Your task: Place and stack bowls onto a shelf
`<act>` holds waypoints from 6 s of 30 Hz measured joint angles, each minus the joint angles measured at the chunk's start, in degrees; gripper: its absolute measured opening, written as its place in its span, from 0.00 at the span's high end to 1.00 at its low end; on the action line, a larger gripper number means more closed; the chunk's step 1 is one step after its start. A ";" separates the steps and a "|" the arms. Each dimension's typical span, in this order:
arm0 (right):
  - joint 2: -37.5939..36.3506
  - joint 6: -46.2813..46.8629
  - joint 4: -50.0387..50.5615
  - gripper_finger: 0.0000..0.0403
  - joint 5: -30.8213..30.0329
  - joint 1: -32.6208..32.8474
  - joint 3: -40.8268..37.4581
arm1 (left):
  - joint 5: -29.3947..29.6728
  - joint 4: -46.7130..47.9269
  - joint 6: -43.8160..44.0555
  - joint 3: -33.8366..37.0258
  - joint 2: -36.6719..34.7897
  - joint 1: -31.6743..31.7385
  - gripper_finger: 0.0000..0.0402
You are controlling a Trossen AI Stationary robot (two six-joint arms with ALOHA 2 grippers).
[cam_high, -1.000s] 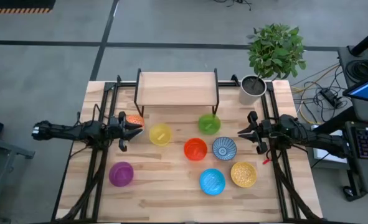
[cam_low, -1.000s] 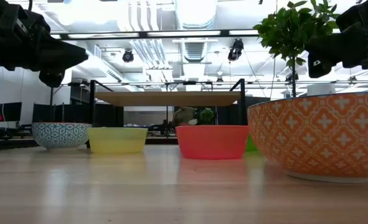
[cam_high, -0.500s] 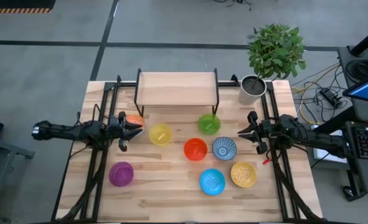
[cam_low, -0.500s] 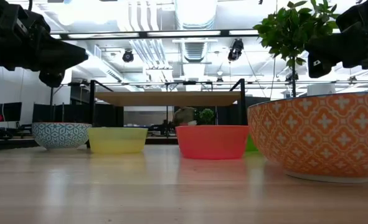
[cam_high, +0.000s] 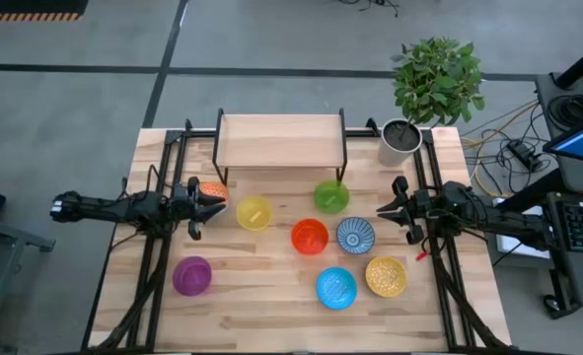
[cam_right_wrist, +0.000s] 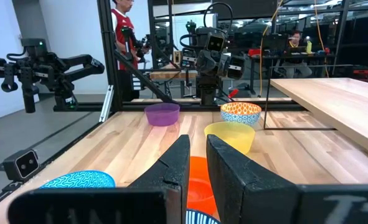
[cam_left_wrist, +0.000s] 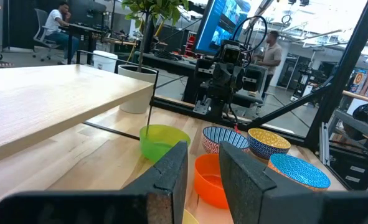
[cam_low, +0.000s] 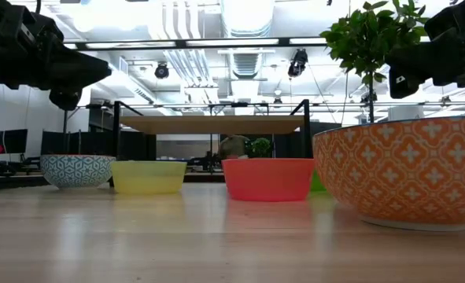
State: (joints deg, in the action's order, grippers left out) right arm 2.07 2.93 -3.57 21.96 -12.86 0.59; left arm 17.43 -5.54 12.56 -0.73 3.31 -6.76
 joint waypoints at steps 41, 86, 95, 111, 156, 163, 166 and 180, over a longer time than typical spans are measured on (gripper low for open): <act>0.00 10.10 -3.87 0.89 -0.01 0.00 -0.01 | 0.04 -23.69 9.44 0.00 -0.02 0.01 0.81; 64.59 12.05 16.92 0.89 -4.02 -0.15 49.55 | 1.86 -41.01 -11.11 -1.17 5.40 0.01 0.81; 75.60 10.46 37.57 0.89 -3.99 -0.13 64.46 | 2.95 -13.88 -19.58 -13.06 7.98 0.01 0.81; 84.33 22.88 46.90 0.89 -3.71 2.24 72.87 | 3.23 -7.77 -22.76 -20.39 17.45 0.01 0.81; 93.56 35.43 64.71 0.89 -9.93 12.91 79.41 | 3.21 -6.11 -22.83 -22.08 19.75 0.01 0.81; 92.72 39.83 70.15 0.89 -17.85 18.59 82.08 | 3.21 -6.14 -22.86 -22.08 19.74 0.01 0.81; 92.90 40.24 70.18 0.89 -19.56 20.86 82.08 | 3.21 -6.14 -22.86 -22.08 19.74 0.01 0.81; 95.85 46.60 70.21 0.57 -22.14 23.16 81.76 | 3.21 -6.16 -22.86 -22.08 19.85 -0.01 0.81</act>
State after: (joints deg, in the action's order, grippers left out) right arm 97.91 49.53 66.64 -0.19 10.30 82.35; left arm 20.64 -11.70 -10.31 -22.81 23.16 -6.76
